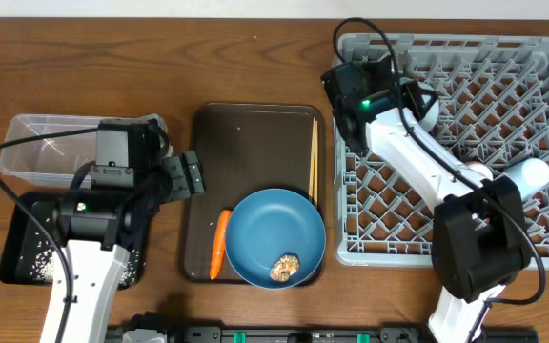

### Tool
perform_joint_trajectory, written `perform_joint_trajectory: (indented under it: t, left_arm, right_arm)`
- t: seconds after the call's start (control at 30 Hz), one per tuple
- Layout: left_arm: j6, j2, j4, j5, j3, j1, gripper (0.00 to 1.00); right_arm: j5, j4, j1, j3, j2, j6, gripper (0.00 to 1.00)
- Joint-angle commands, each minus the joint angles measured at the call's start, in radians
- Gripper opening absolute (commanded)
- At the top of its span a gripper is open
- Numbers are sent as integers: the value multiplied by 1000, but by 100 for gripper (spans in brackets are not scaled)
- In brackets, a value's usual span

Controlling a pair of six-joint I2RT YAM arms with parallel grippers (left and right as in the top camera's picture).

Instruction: Sort waste into correct bins and load items into the dishwasher rack

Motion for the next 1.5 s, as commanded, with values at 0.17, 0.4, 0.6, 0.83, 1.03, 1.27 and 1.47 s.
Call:
perform_joint_trajectory:
  t: [0.17,0.4,0.6,0.83,1.03,1.27,1.47]
  left_arm:
    - [-2,33,-2,-8,11,5,89]
    - [-2,40,-2,-8,11,5,89]
    - [-2,40,-2,-8,11,5,89]
    - [-1,40,-8,-8,11,5,89]
    - [-2,40,-10,-8,11,5,89]
    - [-1,40,-13,-8,11,5,89]
    - [-1,40,-12,-8,11,5,89]
  right_arm:
    - [12,25,46,5,32,-103,1]
    - [12,26,67,5,31,-108,1]
    - [11,16,100,5,32,-110,1]
    - [34,14,130,5,32,-91,1]
    - [23,13,130,5,32,-91,1]
    - [-69,12,165,5,31,-91,16]
    - [-88,11,178,5,32,-91,27]
